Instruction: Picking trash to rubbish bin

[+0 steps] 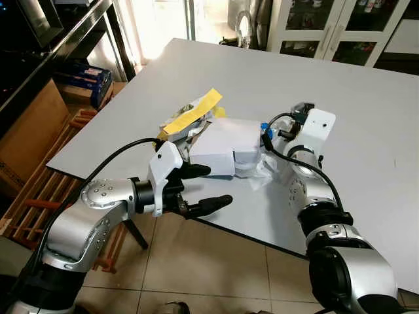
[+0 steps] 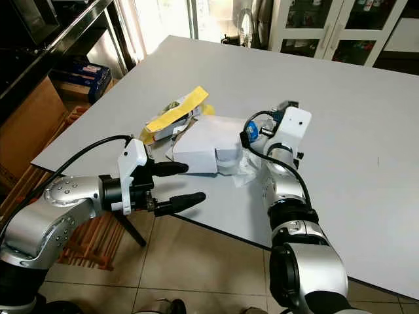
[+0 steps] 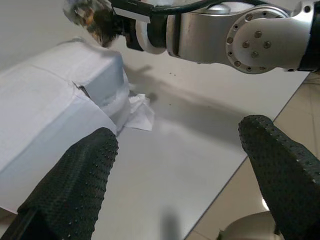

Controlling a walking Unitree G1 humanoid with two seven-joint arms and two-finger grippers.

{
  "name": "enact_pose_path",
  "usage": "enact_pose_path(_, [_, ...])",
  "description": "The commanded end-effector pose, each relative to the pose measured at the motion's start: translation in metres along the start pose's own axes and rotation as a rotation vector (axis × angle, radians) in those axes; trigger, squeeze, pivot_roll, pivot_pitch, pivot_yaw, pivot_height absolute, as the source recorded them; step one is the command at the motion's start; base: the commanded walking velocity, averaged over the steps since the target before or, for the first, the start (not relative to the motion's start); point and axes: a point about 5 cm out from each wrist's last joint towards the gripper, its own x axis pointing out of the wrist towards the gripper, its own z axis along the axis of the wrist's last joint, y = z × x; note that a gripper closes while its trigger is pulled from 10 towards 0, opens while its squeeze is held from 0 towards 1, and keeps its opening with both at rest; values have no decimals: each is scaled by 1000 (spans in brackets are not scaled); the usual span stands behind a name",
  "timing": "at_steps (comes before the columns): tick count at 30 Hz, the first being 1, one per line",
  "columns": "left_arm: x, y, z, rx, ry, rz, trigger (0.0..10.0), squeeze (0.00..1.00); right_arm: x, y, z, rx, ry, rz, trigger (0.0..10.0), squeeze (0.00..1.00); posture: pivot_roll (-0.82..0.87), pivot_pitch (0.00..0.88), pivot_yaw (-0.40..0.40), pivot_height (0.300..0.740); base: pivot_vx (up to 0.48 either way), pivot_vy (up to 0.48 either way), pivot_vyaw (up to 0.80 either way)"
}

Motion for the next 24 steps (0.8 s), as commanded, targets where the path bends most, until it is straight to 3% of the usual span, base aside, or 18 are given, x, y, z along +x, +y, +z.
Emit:
enact_pose_path(1, [2,2,3,28,5,9,10000,0,-1,1,8,-36,-63,12,10000,0,73,104,38,740,0,0,0])
enact_pose_path(5, [5,7,6,31,-26,60,10000,0,-8,5,15,-115,-150,62,10000,0,66,93,32,740,0,0,0])
enact_pose_path(14, [10,13,14,42,-76,99,10000,0,-18,3,24,-184,-246,99,10000,0,53,71,14,740,0,0,0])
enact_pose_path(20, [11,14,20,43,-124,122,10000,0,-34,-13,29,-264,-312,109,10000,0,46,59,-1,740,0,0,0])
enact_pose_path(22, [10,17,23,48,-152,163,10000,0,-39,-20,27,-282,-313,103,10000,0,41,56,-3,740,0,0,0])
enact_pose_path(24, [8,29,29,52,-220,319,10000,0,-44,-31,24,-298,-307,88,10000,0,36,54,-5,740,0,0,0])
